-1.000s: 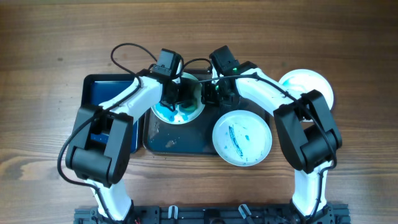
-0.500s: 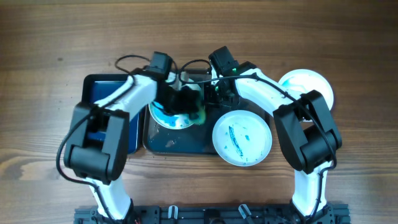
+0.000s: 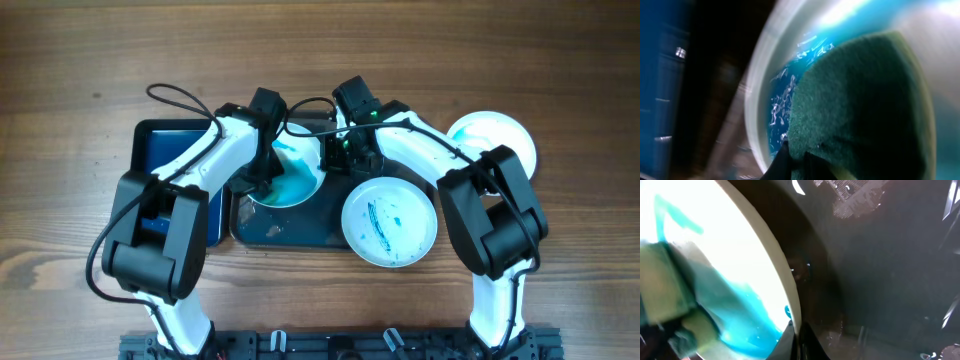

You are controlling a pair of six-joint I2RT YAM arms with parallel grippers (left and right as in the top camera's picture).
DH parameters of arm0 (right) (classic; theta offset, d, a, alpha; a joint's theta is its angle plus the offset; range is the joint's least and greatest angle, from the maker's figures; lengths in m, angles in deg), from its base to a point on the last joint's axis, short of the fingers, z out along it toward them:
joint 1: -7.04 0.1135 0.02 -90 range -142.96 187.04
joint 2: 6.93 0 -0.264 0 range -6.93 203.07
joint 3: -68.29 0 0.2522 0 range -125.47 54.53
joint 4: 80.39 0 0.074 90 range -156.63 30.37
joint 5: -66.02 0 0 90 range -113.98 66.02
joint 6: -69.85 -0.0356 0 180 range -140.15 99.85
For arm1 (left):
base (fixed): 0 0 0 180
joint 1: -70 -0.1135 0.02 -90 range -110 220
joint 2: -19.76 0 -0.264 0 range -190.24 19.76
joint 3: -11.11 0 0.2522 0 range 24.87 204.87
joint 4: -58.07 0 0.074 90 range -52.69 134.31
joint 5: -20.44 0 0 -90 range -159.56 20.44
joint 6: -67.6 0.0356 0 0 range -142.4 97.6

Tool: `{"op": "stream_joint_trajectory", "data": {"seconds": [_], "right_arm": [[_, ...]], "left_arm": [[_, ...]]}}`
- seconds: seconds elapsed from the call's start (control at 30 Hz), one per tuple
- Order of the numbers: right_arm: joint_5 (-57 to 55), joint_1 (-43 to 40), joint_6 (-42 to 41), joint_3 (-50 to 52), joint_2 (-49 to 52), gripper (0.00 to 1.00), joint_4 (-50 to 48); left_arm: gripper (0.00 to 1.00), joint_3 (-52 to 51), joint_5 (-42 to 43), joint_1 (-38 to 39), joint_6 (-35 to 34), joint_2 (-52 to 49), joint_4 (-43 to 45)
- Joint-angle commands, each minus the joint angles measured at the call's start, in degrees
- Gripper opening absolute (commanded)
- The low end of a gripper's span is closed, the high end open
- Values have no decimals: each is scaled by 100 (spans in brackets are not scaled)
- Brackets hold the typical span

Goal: Clean dirty plates on tray and stack at the side
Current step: 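Hold the plate edge with the right gripper and scrub it with the left sponge, then lift the plate with the right gripper and stack it on the side plate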

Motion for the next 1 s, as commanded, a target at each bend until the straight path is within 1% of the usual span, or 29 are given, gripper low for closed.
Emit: {"op": "stream_joint_trajectory", "data": {"seconds": [0.0, 0.03, 0.07, 0.1, 0.13, 0.2, 0.23, 0.27, 0.37, 0.47, 0.53, 0.57, 0.6, 0.63, 0.7, 0.73, 0.77, 0.83, 0.87, 0.93, 0.97], "right_arm": [[-98, -63, 46, 68, 72, 4, -20], [-98, -63, 46, 68, 72, 4, -15], [-101, -63, 57, 68, 72, 4, -7], [-103, -63, 61, 68, 72, 4, 15], [-107, -63, 63, 68, 72, 4, 22], [-120, -63, 63, 68, 72, 4, 42], [-120, -63, 61, 68, 72, 5, 42], [-118, -63, 59, 68, 72, 4, 39], [-118, -63, 63, 68, 72, 4, 42], [-116, -63, 63, 68, 72, 4, 42], [-116, -63, 61, 68, 72, 4, 42], [-118, -63, 61, 68, 72, 4, 42], [-118, -63, 61, 68, 72, 4, 55], [-118, -63, 63, 68, 72, 4, 59], [-118, -63, 61, 68, 72, 4, 59], [-118, -63, 61, 68, 72, 4, 59], [-118, -63, 59, 68, 72, 4, 52], [-118, -63, 57, 68, 72, 4, 39], [-118, -63, 61, 68, 70, 4, 46], [-118, -63, 107, 68, 55, 4, 63], [-118, -63, 129, 68, 46, 4, 59]], "left_arm": [[4, 332, -1493, -57, -173, -192, -48], [4, 428, -1432, -20, 42, -192, 146], [4, 501, -1152, 39, 459, -192, 570], [4, 501, -643, 74, 876, -192, 977], [4, 498, -120, 94, 1123, -212, 1222], [4, 496, 1222, 127, 1700, -258, 1639], [4, 496, 1714, 138, 1895, -286, 1759], [4, 496, 2004, 153, 1996, -315, 1788], [4, 470, 2809, 201, 2371, -330, 1786], [4, 470, 3456, 201, 2555, -328, 1812], [4, 470, 3423, 186, 2551, -328, 1902], [4, 470, 3252, 166, 2516, -328, 1965], [4, 470, 2629, 142, 2286, -328, 2000], [4, 470, 1353, 120, 1764, -328, 1921], [4, 483, -942, 120, 787, -328, 1473], [4, 540, -1294, 118, 688, -328, 1263], [4, 748, -1528, 98, 693, -328, 855], [4, 1167, -1604, 83, 688, -328, 289], [4, 1547, -1373, 83, 695, -328, -70], [4, 2247, -378, 15, 702, -326, -616], [4, 2465, -9, -50, 723, -326, -791]]}}
